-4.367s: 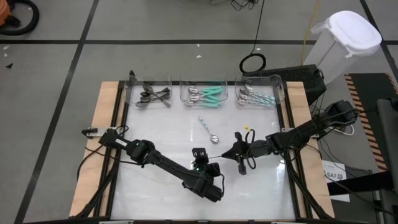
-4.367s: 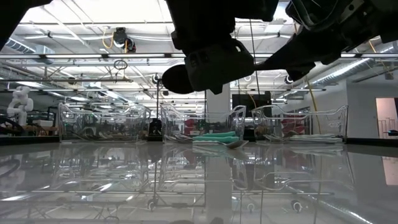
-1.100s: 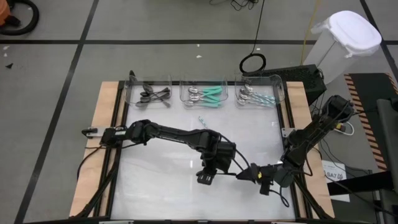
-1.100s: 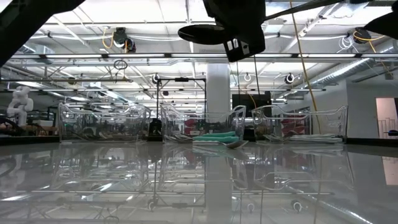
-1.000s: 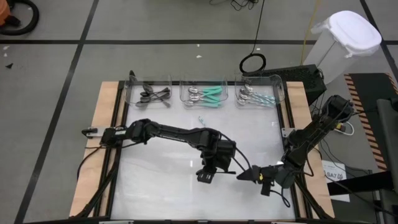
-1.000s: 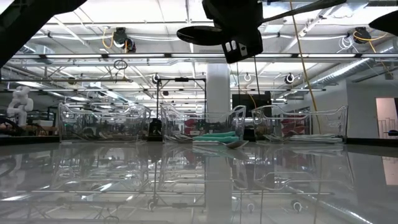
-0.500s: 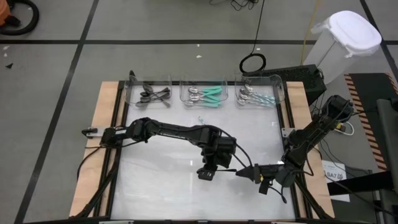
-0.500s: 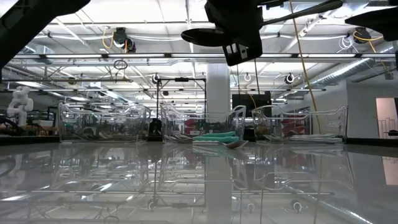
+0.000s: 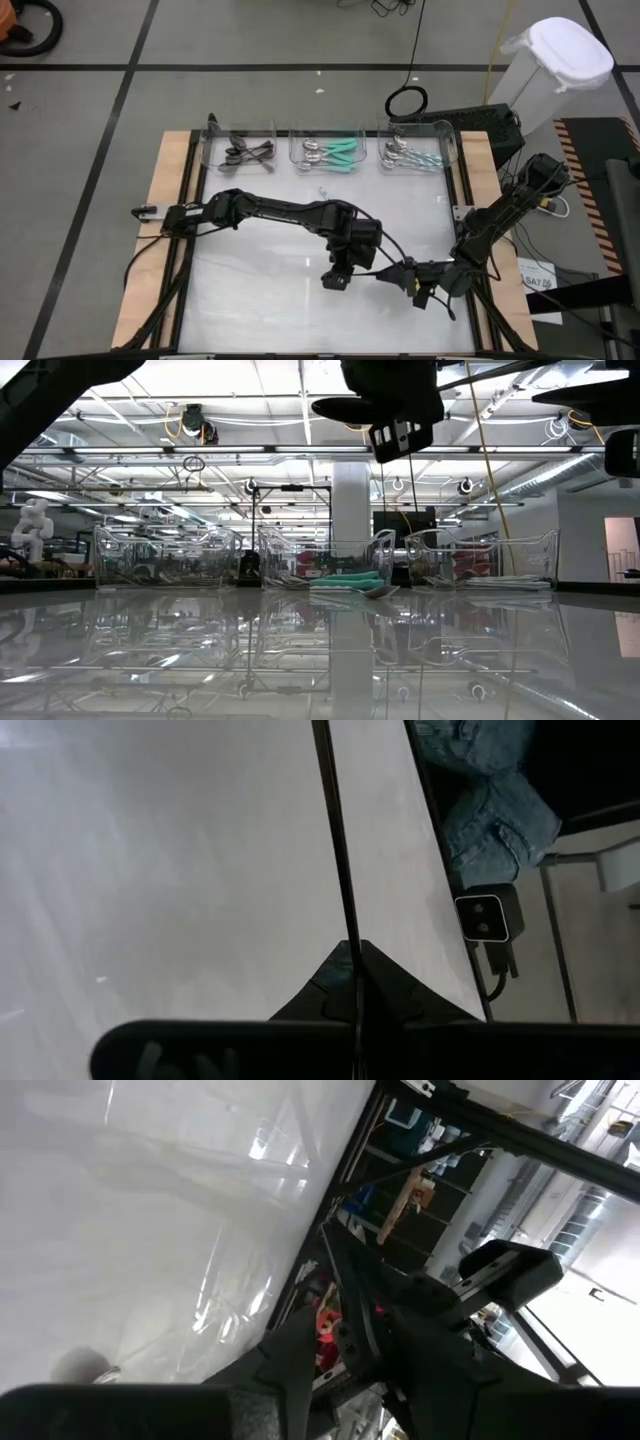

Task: Sort silverware by color (type)
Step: Put the black spoon into the left transparent bin

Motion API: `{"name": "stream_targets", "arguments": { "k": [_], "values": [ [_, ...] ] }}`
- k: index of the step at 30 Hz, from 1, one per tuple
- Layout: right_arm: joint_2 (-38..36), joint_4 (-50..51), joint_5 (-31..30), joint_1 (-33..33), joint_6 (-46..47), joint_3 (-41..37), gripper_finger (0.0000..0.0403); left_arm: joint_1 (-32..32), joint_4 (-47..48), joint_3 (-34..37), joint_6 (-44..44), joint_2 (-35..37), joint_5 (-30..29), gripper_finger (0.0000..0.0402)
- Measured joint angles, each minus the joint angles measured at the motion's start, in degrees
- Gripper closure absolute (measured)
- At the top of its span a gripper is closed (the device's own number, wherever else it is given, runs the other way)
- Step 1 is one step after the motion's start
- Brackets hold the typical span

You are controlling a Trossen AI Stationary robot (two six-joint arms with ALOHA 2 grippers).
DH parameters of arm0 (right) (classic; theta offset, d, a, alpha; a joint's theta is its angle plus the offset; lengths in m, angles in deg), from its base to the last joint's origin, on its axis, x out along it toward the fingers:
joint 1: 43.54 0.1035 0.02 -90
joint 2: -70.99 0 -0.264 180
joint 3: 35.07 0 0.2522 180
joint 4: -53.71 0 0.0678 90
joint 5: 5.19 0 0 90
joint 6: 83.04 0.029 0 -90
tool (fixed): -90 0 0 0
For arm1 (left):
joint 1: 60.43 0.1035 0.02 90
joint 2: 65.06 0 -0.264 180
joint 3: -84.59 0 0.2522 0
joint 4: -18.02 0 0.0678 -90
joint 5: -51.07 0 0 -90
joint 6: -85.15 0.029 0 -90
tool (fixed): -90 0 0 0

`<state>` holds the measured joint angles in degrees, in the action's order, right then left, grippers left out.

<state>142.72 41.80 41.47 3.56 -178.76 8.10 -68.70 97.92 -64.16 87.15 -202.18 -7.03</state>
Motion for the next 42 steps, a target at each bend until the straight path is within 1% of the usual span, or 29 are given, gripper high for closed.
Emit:
{"name": "stream_targets", "arguments": {
  "k": [3,10,13,16,18,23,25,27,30,34,35,39,42],
  "values": [
    [0.0,0.0,-0.1,0.0,0.1,0.0,0.0290,0.0,0.1,0.0,0.1,0.0,0.0,0.0401],
    [0.0,0.0,-0.1,0.0,-0.6,0.0,0.0365,0.1,0.2,0.0,-0.1,-0.1,0.0,0.0401],
    [0.0,0.2,0.1,0.0,-1.8,0.0,0.0386,0.1,0.2,0.0,-0.3,-0.1,0.0,0.0401],
    [0.0,0.3,0.1,-0.1,-2.7,0.0,0.0387,0.1,0.2,0.0,-0.6,-0.1,0.1,0.0401],
    [0.0,-0.1,0.1,-0.2,-2.6,0.0,0.0373,0.1,0.2,0.0,-0.6,-0.1,0.1,0.0401],
    [0.0,-3.2,0.0,-0.3,-2.5,0.0,0.0326,0.0,-0.1,0.0,-0.2,-0.1,0.4,0.0401],
    [0.0,-3.2,0.0,-0.5,-2.6,0.0,0.0315,0.0,0.0,0.0,-0.2,-0.1,0.4,0.0401],
    [0.0,-3.2,0.1,-0.9,-2.6,0.0,0.0313,0.0,0.0,0.0,-0.2,-0.1,0.4,0.0401],
    [0.0,-3.2,0.1,-1.8,-1.2,0.0,0.0328,0.2,0.1,0.0,0.0,-0.1,0.4,0.0401],
    [0.0,-1.9,0.4,-2.1,-0.2,0.0,0.0384,0.2,0.2,0.0,-0.1,-0.1,0.4,0.0400],
    [0.0,-1.6,0.4,-2.1,-0.1,0.0,0.0391,0.3,0.2,0.0,-0.2,-0.1,0.4,0.0400],
    [0.0,-1.7,0.0,-2.1,2.5,0.0,0.0393,0.4,0.1,0.0,-0.7,0.0,-0.2,0.0394],
    [0.0,-0.4,-0.5,-2.1,6.0,0.0,0.0398,0.3,-0.6,0.0,-1.8,0.0,-5.4,0.0370]
  ]
}}
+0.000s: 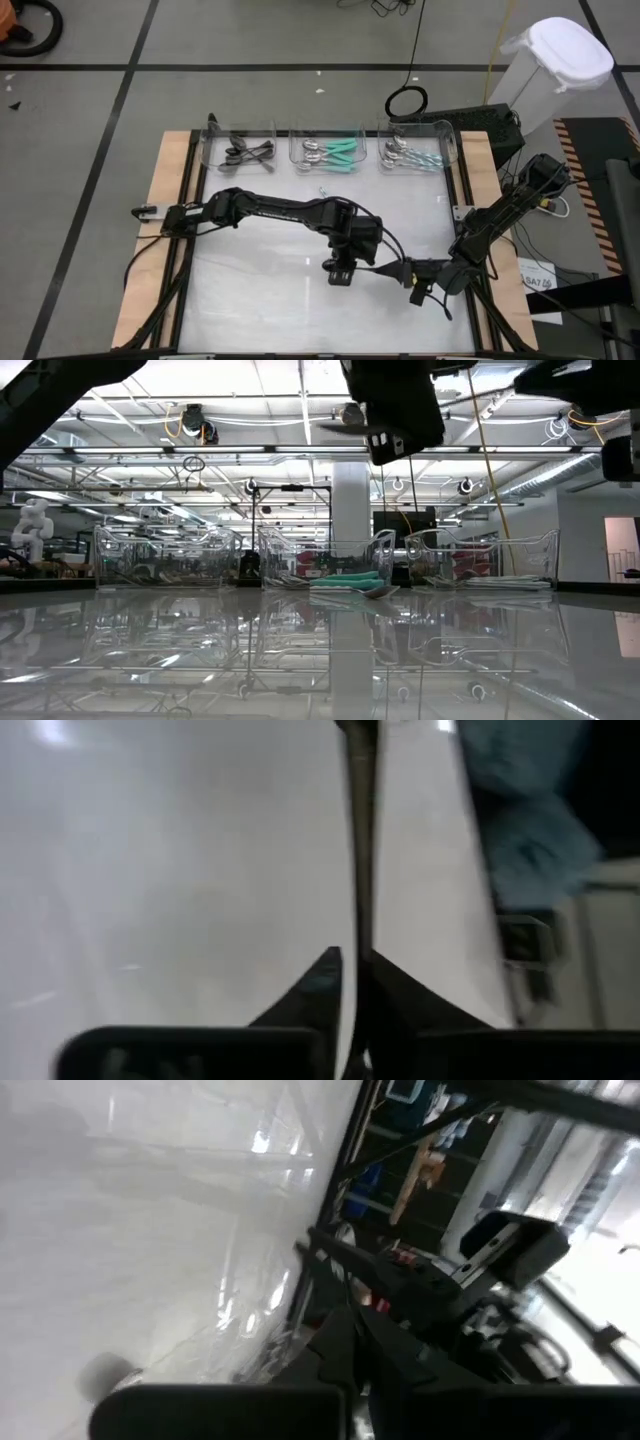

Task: Sort silverware by color (type)
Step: Put the black spoon into the left transparent bin

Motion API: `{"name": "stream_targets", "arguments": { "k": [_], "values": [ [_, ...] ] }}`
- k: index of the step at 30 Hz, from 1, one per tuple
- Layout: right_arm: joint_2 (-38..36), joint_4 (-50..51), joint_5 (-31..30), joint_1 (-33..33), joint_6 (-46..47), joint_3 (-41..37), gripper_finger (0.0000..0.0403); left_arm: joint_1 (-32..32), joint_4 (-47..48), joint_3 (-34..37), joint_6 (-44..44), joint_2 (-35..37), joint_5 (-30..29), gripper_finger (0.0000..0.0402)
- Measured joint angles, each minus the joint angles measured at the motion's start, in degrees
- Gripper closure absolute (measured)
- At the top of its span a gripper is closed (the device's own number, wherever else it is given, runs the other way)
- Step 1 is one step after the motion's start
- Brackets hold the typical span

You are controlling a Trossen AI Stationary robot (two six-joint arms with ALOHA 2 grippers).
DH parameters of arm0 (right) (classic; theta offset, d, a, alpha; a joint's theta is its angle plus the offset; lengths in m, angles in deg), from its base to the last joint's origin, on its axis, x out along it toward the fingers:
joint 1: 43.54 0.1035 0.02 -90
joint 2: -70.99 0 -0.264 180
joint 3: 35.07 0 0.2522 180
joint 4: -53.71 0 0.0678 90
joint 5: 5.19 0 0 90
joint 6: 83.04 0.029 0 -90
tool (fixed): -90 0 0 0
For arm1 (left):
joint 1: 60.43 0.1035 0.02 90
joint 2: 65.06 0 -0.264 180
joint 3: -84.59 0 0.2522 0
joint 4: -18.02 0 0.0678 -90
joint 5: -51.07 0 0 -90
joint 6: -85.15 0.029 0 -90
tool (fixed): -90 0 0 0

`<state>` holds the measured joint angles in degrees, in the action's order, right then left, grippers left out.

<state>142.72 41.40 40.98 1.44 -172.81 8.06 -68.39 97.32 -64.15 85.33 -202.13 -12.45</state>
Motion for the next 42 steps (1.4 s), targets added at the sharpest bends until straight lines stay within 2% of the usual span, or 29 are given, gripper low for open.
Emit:
{"name": "stream_targets", "arguments": {
  "k": [8,14,17,21,24,36,42],
  "values": [
    [0.0,3.1,-0.8,-1.4,12.4,-0.1,0.0400,-0.6,-2.2,0.0,2.4,0.1,-21.7,0.0283],
    [0.0,3.7,-3.9,-4.7,25.4,0.0,0.0401,-2.0,-0.9,0.0,6.6,0.1,-36.1,0.0271],
    [0.0,4.1,-3.0,-6.2,28.2,0.0,0.0401,-2.2,2.0,0.0,7.0,0.0,-40.0,0.0270],
    [0.0,3.9,-1.4,-7.9,30.7,0.1,0.0402,-1.6,7.5,0.0,7.2,0.7,-40.1,0.0270],
    [0.0,3.9,-1.1,-8.9,31.4,0.1,0.0402,-0.3,9.6,0.0,8.2,2.3,-38.0,0.0270],
    [0.0,4.1,0.5,-9.9,31.9,0.0,0.0402,5.3,11.9,0.0,11.5,12.1,-30.5,0.0270],
    [0.0,4.0,0.4,-11.7,32.8,0.0,0.0401,3.4,9.9,0.0,8.9,11.9,-30.7,0.0270]
  ]
}}
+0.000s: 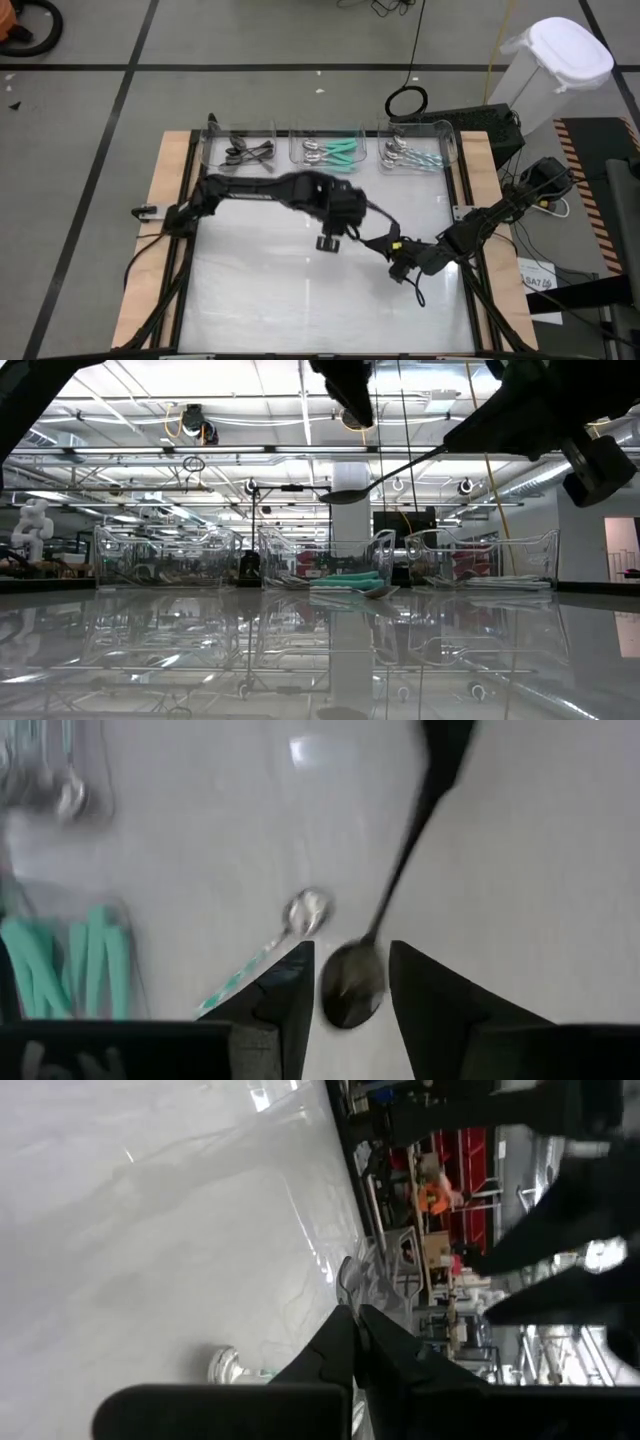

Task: Sort silverware by color (type)
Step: Put the black spoon into the left transparent bin

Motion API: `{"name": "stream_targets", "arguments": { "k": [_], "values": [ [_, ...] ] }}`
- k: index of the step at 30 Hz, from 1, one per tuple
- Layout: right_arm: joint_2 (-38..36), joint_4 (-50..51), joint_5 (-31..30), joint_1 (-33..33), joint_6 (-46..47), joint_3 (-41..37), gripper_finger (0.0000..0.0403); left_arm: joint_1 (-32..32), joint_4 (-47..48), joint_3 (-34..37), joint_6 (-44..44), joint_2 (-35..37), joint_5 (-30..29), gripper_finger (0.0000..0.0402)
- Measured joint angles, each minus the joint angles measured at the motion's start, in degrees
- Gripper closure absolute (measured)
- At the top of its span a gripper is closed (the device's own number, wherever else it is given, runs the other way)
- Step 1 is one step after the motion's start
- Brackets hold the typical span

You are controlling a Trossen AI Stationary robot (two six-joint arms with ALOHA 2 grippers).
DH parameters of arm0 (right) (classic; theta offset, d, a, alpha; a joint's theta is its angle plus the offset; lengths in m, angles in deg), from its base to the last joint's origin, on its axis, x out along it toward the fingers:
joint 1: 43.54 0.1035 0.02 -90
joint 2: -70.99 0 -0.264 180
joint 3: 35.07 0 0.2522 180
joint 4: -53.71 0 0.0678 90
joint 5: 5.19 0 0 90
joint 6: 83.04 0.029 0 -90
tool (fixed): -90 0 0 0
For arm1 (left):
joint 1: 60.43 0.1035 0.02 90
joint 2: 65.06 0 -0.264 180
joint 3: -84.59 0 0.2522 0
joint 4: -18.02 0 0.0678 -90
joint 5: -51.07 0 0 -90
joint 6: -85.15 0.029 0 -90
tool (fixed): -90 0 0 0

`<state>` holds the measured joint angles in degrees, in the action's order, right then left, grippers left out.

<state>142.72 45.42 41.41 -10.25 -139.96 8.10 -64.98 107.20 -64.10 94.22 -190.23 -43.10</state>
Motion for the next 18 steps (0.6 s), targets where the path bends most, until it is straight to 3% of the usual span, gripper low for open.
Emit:
{"name": "stream_targets", "arguments": {
  "k": [8,18],
  "values": [
    [0.0,4.4,0.1,-0.3,4.5,0.0,0.0400,-3.7,-4.8,0.4,-2.7,-2.4,-6.8,0.0270],
    [0.0,7.0,0.1,-0.3,5.3,0.0,0.0400,-3.1,-6.3,12.0,-9.8,-2.4,-14.4,0.0270]
  ]
}}
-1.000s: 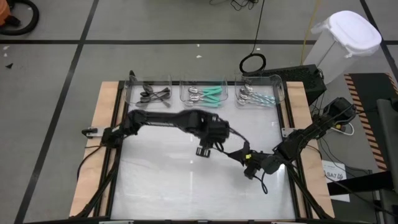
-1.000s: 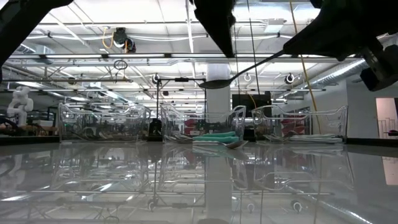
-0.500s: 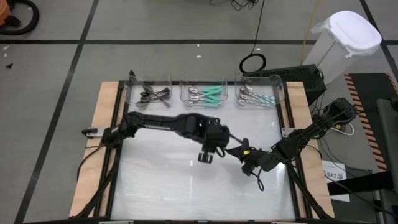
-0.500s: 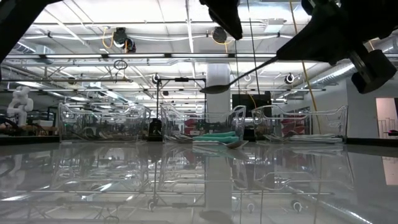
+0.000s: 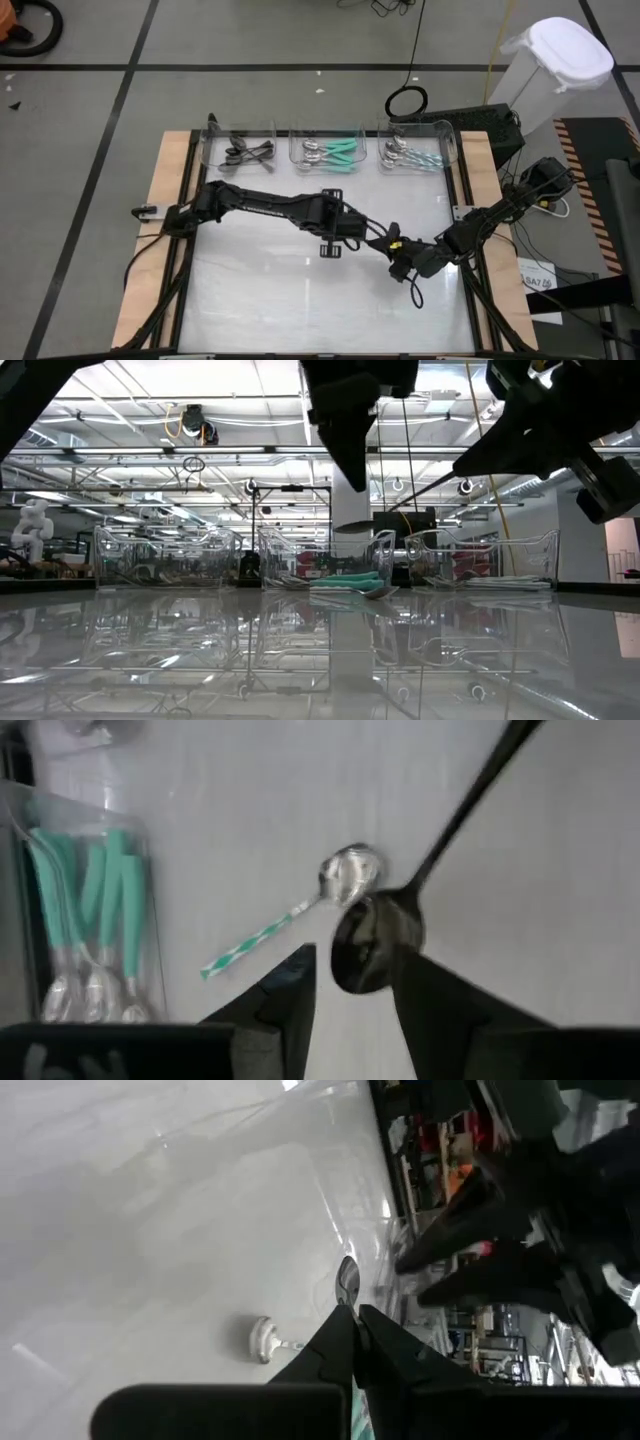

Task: Sort silverware by color (type)
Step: Put the black spoon into the left transparent bin

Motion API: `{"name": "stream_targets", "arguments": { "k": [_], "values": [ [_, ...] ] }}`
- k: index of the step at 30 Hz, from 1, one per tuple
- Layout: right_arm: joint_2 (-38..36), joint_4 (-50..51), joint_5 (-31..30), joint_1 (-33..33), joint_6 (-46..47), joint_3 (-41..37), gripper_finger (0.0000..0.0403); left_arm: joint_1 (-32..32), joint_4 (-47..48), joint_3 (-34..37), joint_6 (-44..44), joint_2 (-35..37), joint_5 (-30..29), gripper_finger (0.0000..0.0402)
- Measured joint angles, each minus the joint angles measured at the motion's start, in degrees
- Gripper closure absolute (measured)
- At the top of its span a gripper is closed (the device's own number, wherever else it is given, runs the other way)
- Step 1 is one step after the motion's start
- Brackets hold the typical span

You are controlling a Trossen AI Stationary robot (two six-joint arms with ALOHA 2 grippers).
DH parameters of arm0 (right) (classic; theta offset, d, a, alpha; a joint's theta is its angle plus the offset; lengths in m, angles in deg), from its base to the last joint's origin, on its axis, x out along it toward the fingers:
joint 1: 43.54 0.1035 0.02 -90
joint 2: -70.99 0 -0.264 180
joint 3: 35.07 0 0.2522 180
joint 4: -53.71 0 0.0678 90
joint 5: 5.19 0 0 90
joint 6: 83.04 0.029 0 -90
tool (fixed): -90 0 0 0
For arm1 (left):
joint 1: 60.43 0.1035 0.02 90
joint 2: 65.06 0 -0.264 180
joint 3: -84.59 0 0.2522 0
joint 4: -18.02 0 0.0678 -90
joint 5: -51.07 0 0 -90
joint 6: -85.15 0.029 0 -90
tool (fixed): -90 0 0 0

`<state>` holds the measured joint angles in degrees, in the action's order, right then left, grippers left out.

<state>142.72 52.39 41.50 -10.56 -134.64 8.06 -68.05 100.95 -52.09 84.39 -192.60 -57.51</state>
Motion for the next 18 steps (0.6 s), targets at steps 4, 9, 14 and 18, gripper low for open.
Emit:
{"name": "stream_targets", "arguments": {
  "k": [4,9,14,18],
  "values": [
    [0.0,1.5,0.1,0.0,3.1,0.0,0.0399,-1.1,0.9,5.1,-1.4,3.1,-1.8,0.0270],
    [0.0,2.1,0.4,0.2,6.3,0.0,0.0399,-1.7,-8.0,23.3,-5.9,13.2,-3.1,0.0270],
    [0.0,0.8,1.7,0.1,6.1,0.0,0.0399,-2.6,-26.4,45.5,-6.0,25.5,-3.0,0.0270],
    [0.0,-1.6,3.4,-0.1,6.0,0.0,0.0399,-3.5,-47.9,60.3,-1.8,34.7,-1.5,0.0270]
  ]
}}
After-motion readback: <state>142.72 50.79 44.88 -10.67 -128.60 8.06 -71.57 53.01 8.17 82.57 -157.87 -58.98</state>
